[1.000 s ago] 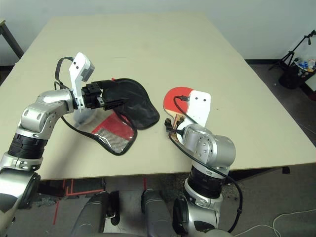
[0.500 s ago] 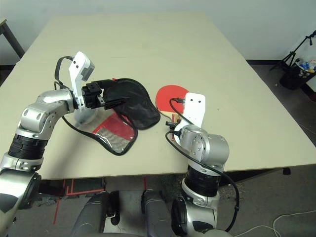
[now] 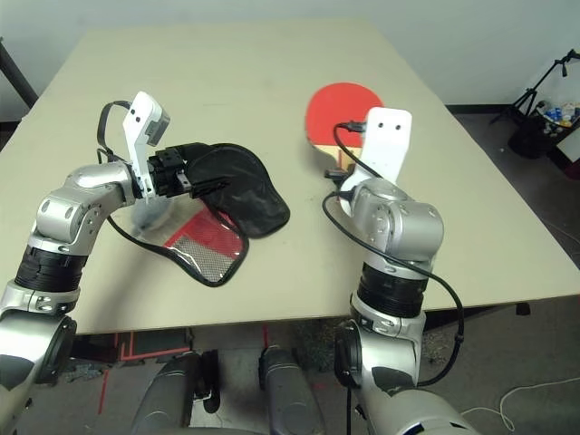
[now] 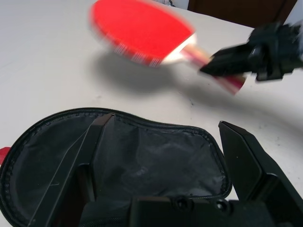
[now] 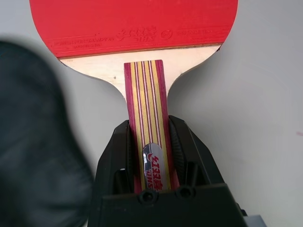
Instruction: Store the ping-pong paddle in its case and zip it.
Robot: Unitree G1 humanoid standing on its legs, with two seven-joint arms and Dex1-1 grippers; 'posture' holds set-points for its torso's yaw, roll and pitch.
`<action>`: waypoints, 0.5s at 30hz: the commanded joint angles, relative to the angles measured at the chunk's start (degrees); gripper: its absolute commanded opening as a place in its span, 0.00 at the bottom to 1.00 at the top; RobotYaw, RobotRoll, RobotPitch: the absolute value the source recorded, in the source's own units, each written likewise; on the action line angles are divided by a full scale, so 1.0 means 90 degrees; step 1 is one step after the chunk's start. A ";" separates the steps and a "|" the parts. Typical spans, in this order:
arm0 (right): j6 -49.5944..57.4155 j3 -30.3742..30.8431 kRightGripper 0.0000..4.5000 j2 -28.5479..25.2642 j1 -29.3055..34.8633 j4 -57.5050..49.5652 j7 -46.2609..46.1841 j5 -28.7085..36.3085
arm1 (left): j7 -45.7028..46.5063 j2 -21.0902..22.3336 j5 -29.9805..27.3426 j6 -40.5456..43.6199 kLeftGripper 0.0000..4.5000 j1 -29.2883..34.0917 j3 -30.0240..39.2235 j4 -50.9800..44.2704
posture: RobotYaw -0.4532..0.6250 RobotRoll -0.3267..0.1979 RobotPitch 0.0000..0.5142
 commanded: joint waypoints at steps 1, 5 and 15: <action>0.0104 0.0665 0.25 -0.0172 -0.0215 0.0191 0.0566 0.0251 | -0.0044 0.0049 0.0023 -0.0041 1.00 -0.0072 0.0030 0.0050 | 0.33 0.62 0.25; 0.0071 0.1191 0.25 -0.0379 -0.0396 0.0443 0.1055 0.0365 | -0.0025 0.0101 0.0019 -0.0020 1.00 -0.0028 0.0073 -0.0012 | 0.34 0.62 0.25; 0.0042 0.1902 0.25 -0.0492 -0.0738 0.0802 0.1589 0.0395 | 0.0125 0.0190 -0.0012 0.0040 1.00 0.0214 0.0193 -0.0199 | 0.37 0.62 0.25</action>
